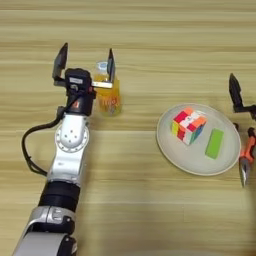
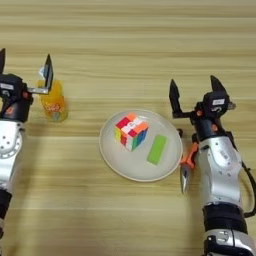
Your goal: Move the objects on the table
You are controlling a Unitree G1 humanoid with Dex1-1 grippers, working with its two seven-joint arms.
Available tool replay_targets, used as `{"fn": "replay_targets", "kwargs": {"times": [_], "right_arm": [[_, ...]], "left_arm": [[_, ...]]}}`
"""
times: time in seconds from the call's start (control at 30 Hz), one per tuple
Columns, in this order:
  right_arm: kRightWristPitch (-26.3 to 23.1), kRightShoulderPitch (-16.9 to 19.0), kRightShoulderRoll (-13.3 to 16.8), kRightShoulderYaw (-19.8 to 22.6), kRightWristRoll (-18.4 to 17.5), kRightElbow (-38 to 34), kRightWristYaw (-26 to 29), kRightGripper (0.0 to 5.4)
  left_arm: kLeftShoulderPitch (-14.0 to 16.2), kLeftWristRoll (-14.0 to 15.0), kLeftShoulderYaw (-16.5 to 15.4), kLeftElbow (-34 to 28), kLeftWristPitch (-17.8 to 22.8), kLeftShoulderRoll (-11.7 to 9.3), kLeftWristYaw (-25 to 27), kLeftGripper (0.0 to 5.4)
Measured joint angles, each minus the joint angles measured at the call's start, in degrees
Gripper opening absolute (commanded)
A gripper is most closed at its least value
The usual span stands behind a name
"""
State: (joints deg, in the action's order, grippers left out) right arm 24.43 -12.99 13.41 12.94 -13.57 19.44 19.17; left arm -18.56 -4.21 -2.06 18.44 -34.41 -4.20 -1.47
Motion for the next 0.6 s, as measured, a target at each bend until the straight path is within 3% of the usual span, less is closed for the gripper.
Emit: {"fn": "replay_targets", "kwargs": {"times": [0.27, 0.47, 0.6], "right_arm": [[0.3, 0.0, 0.0, -0.62, 0.3, -0.71, 0.21, 5.4], [1.04, 0.01, 0.32, -2.24, -0.66, -3.94, 4.64, 5.4], [-1.61, 0.12, 1.61, -3.47, -3.38, -7.91, 8.95, 5.4]], "left_arm": [[-0.36, 2.87, -6.25, 3.06, -0.3, -4.12, -0.36, 5.38], [-0.34, 12.96, -8.79, 7.34, 0.11, -4.96, 7.34, 5.38], [-0.03, 15.81, -10.56, 11.64, 0.34, -5.36, 9.66, 5.38]]}}
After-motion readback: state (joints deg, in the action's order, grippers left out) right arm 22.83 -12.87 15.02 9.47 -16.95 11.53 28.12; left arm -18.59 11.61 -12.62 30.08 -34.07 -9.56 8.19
